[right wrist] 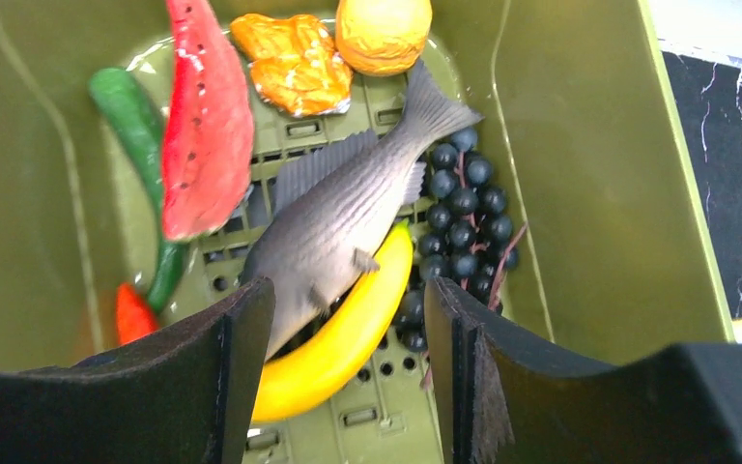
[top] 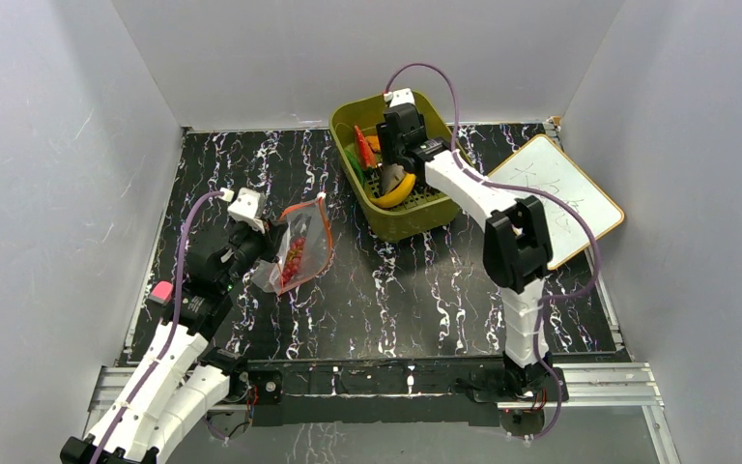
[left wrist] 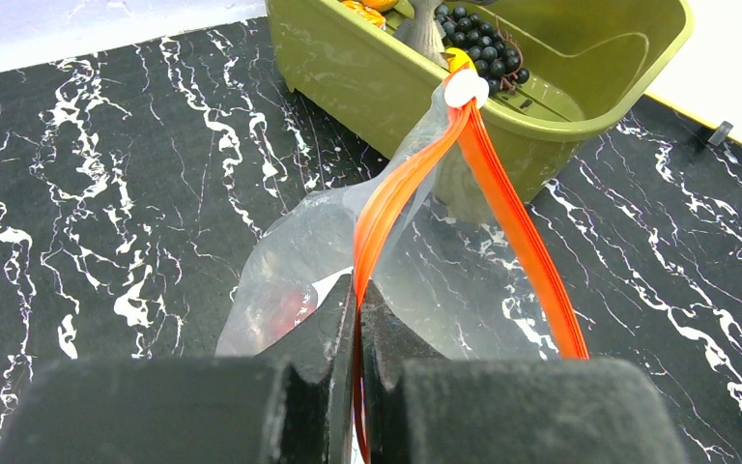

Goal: Place the food in the zip-top bag and seal the zipper
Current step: Pick up the fake fish from the bin.

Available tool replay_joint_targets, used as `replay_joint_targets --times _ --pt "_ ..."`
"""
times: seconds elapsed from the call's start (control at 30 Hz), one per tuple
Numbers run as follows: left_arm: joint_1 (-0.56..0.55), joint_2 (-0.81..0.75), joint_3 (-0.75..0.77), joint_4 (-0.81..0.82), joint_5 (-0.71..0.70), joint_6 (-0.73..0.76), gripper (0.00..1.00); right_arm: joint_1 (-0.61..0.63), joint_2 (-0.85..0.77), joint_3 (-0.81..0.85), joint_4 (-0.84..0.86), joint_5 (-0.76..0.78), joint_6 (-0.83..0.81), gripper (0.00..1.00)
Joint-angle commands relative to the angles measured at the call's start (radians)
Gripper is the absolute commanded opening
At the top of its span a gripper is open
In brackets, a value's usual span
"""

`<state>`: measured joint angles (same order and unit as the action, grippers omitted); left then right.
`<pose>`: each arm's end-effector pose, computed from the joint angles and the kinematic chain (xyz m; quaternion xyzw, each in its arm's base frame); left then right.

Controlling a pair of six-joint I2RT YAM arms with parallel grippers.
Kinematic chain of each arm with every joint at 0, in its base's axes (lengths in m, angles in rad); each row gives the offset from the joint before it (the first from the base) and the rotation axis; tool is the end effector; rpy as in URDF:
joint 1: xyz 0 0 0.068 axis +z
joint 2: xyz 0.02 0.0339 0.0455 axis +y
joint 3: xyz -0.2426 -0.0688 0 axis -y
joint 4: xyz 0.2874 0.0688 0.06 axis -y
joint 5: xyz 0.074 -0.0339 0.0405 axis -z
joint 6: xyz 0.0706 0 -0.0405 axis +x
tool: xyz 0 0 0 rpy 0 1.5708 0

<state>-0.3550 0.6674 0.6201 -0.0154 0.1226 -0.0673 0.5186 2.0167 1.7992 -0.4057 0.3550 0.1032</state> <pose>0.2437 -0.0996 0.3010 0.1458 0.7140 -0.1869 0.6588 0.4743 0.2424 0.2471 -0.1018 0.8737 -0.0122 0.4756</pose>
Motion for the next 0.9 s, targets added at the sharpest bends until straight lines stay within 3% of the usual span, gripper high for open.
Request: replay_joint_targets --times 0.0,0.17,0.37,0.87 --pt "0.002 -0.014 -0.004 0.025 -0.001 0.018 0.0 -0.036 0.117 0.176 -0.01 0.056 -0.075 0.55" --pt "0.002 -0.016 -0.006 0.022 -0.01 0.024 0.0 -0.07 0.229 0.309 -0.025 0.07 -0.038 0.52" --pt "0.001 -0.004 -0.004 0.017 -0.013 0.031 0.0 -0.094 0.318 0.384 -0.021 0.17 0.075 0.58" --pt "0.002 -0.005 -0.008 0.014 -0.026 0.045 0.0 -0.096 0.4 0.363 0.103 0.202 0.478 0.54"
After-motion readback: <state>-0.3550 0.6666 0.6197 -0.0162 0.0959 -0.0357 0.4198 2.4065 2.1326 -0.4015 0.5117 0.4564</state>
